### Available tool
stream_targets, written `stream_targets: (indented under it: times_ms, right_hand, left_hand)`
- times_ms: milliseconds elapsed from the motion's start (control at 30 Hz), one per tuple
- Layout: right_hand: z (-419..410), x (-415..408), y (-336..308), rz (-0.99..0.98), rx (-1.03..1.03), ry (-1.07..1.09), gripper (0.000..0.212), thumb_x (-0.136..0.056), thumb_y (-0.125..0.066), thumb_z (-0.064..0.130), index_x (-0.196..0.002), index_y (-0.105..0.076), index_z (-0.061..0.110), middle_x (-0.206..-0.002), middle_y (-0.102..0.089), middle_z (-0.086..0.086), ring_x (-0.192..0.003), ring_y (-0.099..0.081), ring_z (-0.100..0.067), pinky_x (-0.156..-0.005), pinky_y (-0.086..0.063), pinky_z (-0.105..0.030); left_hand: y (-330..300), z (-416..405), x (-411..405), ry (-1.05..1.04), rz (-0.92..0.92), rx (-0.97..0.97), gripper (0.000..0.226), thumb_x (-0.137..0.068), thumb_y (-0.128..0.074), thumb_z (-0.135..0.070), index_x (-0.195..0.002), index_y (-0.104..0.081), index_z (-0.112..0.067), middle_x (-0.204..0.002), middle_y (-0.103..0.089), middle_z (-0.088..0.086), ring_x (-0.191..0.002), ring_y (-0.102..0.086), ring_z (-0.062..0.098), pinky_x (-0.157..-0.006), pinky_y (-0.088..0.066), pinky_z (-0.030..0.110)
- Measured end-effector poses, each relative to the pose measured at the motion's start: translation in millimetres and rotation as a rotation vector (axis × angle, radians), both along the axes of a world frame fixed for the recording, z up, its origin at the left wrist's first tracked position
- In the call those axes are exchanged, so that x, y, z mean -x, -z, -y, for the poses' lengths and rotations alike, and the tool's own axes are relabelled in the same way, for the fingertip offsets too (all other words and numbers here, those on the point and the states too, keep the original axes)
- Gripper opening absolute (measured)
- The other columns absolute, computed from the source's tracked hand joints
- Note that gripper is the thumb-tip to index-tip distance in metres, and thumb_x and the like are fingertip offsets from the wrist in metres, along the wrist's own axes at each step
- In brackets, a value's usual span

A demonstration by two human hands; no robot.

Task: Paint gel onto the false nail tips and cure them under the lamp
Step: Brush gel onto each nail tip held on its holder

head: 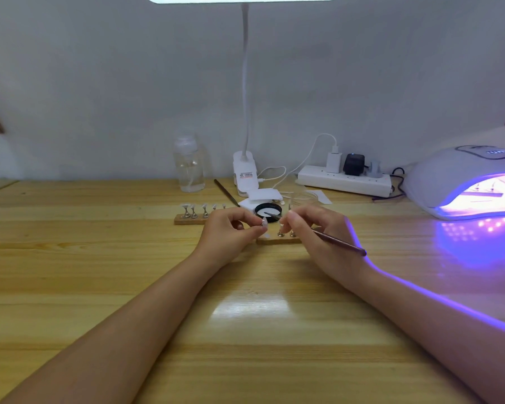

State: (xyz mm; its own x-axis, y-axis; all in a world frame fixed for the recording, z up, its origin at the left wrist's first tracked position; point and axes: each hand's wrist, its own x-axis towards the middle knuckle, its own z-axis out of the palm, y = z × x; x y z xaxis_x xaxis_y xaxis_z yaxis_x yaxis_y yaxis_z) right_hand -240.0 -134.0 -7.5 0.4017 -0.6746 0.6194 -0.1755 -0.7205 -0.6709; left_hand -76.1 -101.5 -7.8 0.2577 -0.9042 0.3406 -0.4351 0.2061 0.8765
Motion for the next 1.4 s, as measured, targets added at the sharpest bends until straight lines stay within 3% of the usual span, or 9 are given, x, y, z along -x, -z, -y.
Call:
stream_targets:
  times_ms: [167,300,500,767,967,1067,1233,1300,1400]
  right_hand:
    - [-3.7,1.2,0.7,0.157,-0.165,-0.107,0.04,-0.094,-0.045,0.031,-0.067,-0.067,0.011,-0.055,-0.062,0.004,-0.05,-0.054,0.001,-0.056,-0.039,-0.007]
    - [-2.1,-0.5,0.0,0.126,-0.103,-0.041,0.034,-0.097,-0.043,0.022,-0.072,-0.065,0.019,-0.062,-0.063,0.008,-0.054,-0.053,0.005,-0.057,-0.039,-0.009]
    - [-3.7,-0.3,1.4,0.181,-0.185,-0.12,0.042,-0.092,-0.043,0.036,-0.065,-0.066,0.014,-0.052,-0.061,0.006,-0.049,-0.053,0.001,-0.055,-0.038,-0.008]
    - [2.7,1.3,2.0,0.353,-0.186,0.039,0.042,-0.099,-0.038,0.02,-0.067,-0.064,0.019,-0.061,-0.063,-0.001,-0.053,-0.052,0.001,-0.058,-0.036,-0.013]
    - [5.2,2.0,1.2,0.289,-0.144,0.145,0.035,-0.098,-0.04,0.025,-0.072,-0.064,0.023,-0.069,-0.066,0.003,-0.056,-0.052,0.002,-0.053,-0.04,-0.011]
    - [6.2,1.0,-0.6,0.235,-0.137,0.177,0.026,-0.094,-0.045,0.034,-0.074,-0.062,0.034,-0.074,-0.068,0.01,-0.064,-0.058,0.001,-0.056,-0.045,-0.011]
    - [7.9,0.4,0.4,0.176,-0.135,0.113,0.027,-0.082,-0.04,0.056,-0.083,-0.059,0.037,-0.072,-0.069,0.018,-0.069,-0.064,0.001,-0.065,-0.052,-0.019]
    - [8.9,0.4,-0.5,0.126,-0.047,0.111,0.031,-0.085,-0.042,0.054,-0.082,-0.062,0.031,-0.07,-0.068,0.014,-0.069,-0.064,0.001,-0.064,-0.052,-0.02]
    - [14.9,0.6,1.4,-0.071,0.174,0.151,0.024,-0.091,-0.056,0.032,-0.08,-0.068,0.015,-0.075,-0.066,0.008,-0.074,-0.06,-0.004,-0.067,-0.046,-0.025]
  left_hand:
    - [-0.3,0.1,0.4,0.004,0.002,0.004,0.021,-0.072,-0.074,-0.007,-0.063,-0.066,-0.024,-0.067,-0.061,-0.015,-0.05,-0.04,-0.001,-0.051,-0.036,0.006]
    - [-0.1,-0.3,0.5,0.008,-0.002,0.007,0.021,-0.073,-0.074,-0.008,-0.062,-0.066,-0.024,-0.065,-0.06,-0.016,-0.049,-0.041,-0.003,-0.05,-0.036,0.004]
    - [-0.1,-0.2,0.0,0.008,0.016,0.008,0.02,-0.073,-0.074,-0.009,-0.062,-0.066,-0.024,-0.066,-0.06,-0.015,-0.049,-0.039,0.0,-0.051,-0.035,0.005]
    - [0.3,3.0,-1.3,-0.004,0.035,0.045,0.015,-0.071,-0.076,-0.014,-0.072,-0.071,-0.029,-0.068,-0.061,-0.019,-0.056,-0.038,0.0,-0.055,-0.034,0.007]
    - [-0.2,2.7,-1.2,0.001,0.0,0.031,0.016,-0.072,-0.075,-0.01,-0.071,-0.07,-0.025,-0.076,-0.068,-0.011,-0.059,-0.05,-0.002,-0.059,-0.044,0.009]
    - [-0.6,3.5,-0.3,-0.017,0.001,0.001,0.013,-0.073,-0.074,-0.01,-0.072,-0.068,-0.021,-0.08,-0.069,-0.003,-0.073,-0.061,0.015,-0.072,-0.051,0.023]
    - [1.7,6.1,0.7,-0.026,0.032,-0.052,0.007,-0.072,-0.075,-0.012,-0.078,-0.072,-0.013,-0.083,-0.068,0.0,-0.05,-0.04,0.0,-0.051,-0.037,0.009]
    - [1.2,6.9,1.1,-0.018,0.036,-0.049,0.008,-0.07,-0.076,-0.011,-0.072,-0.071,-0.017,-0.083,-0.067,-0.005,-0.049,-0.04,-0.001,-0.049,-0.035,0.006]
    - [0.5,6.4,1.8,-0.015,0.067,-0.058,0.013,-0.069,-0.077,-0.011,-0.066,-0.069,-0.021,-0.076,-0.063,-0.013,-0.053,-0.042,0.0,-0.051,-0.036,0.005]
